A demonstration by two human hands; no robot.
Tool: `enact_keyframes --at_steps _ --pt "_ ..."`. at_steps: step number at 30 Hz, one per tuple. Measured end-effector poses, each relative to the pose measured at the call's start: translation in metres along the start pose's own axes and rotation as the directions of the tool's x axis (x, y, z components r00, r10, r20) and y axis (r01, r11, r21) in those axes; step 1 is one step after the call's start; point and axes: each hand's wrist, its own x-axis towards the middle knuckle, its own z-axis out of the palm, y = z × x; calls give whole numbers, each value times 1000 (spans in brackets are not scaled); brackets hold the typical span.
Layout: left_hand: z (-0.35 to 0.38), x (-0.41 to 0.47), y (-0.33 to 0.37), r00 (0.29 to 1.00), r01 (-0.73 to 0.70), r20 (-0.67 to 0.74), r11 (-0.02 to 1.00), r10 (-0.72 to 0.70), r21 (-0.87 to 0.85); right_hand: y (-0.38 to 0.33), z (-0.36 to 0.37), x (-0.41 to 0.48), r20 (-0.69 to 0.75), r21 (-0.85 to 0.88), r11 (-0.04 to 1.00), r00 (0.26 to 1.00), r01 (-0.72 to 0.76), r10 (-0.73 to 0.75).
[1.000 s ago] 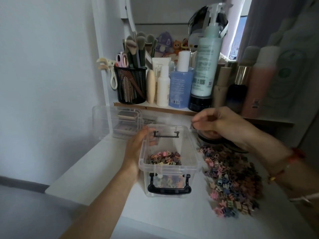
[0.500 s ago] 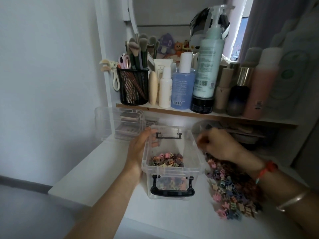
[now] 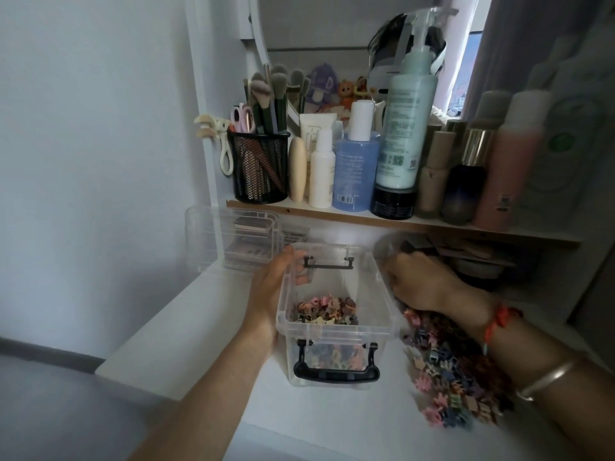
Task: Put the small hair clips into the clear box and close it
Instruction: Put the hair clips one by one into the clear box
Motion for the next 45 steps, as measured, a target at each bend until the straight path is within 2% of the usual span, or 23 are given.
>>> enact_keyframes --at_steps 2,4,7,12,21,23,25,26,27,29,30,31,32,34,35,37,38,39,41,43,45 --pt "-1 1 -1 1000 2 -1 1000 -2 -2 -3 6 2 41 -102 995 999 8 -3" --pt "0 1 -1 1000 -8 -13 1000 7 -22 -3 10 5 41 -134 991 999 6 0" --pt "-1 2 -3 1000 -10 -21 999 9 -39 1 6 5 7 -25 1000 1000 -17 17" --pt "-2 3 -4 1000 -3 -20 1000 3 -21 9 -6 1 -31 189 981 999 35 -30" --pt "-3 1 -2 999 32 23 999 -31 -32 4 -1 -5 54 169 981 993 93 -104" --pt "-3 1 -1 999 38 40 999 -36 -35 5 -2 -3 24 162 985 997 63 -67" --pt "-3 3 -3 999 22 23 999 -21 -45 7 -7 -1 -82 233 972 997 25 -6" --pt "-3 3 -4 1000 22 19 999 -21 -47 7 -12 0 -157 345 938 987 21 35" --pt "-3 4 -5 1000 19 23 998 -18 -55 5 -20 -1 -206 516 855 975 40 79" --pt "-4 5 -6 999 9 31 998 -7 -66 -3 -38 -8 -207 833 540 973 119 104" --pt "-5 6 -8 1000 1 25 998 0 -62 -7 -46 -14 -176 905 403 982 135 67" --pt "-6 7 -9 1000 -11 20 998 12 -59 -10 -52 -20 -151 928 345 988 140 7" --pt "-6 6 -8 1000 -18 18 998 19 -56 -11 -56 -23 -134 928 343 990 143 -49" --pt "-5 4 -8 1000 -10 13 999 11 -50 -8 -52 -21 -137 877 456 988 154 -70" --pt "-5 4 -7 1000 -2 6 999 2 -43 -5 -47 -18 -148 801 578 987 154 -58" --pt "-4 2 -5 1000 4 4 999 -3 -39 3 -30 -16 -102 504 856 992 114 -72" --pt "-4 3 -5 1000 2 10 999 -1 -42 5 -21 -16 -38 340 935 995 97 -90" --pt "-4 3 -5 1000 0 15 999 0 -44 7 -12 -18 28 213 973 994 94 -102" --pt "-4 4 -5 1000 -10 11 999 10 -45 7 0 -20 79 101 992 993 76 -84" --pt "-4 4 -6 1000 -13 16 999 13 -42 5 -1 -19 24 126 991 998 49 -53" --pt "-5 5 -6 1000 -4 20 999 5 -33 4 -13 -15 -113 255 966 993 42 -13"
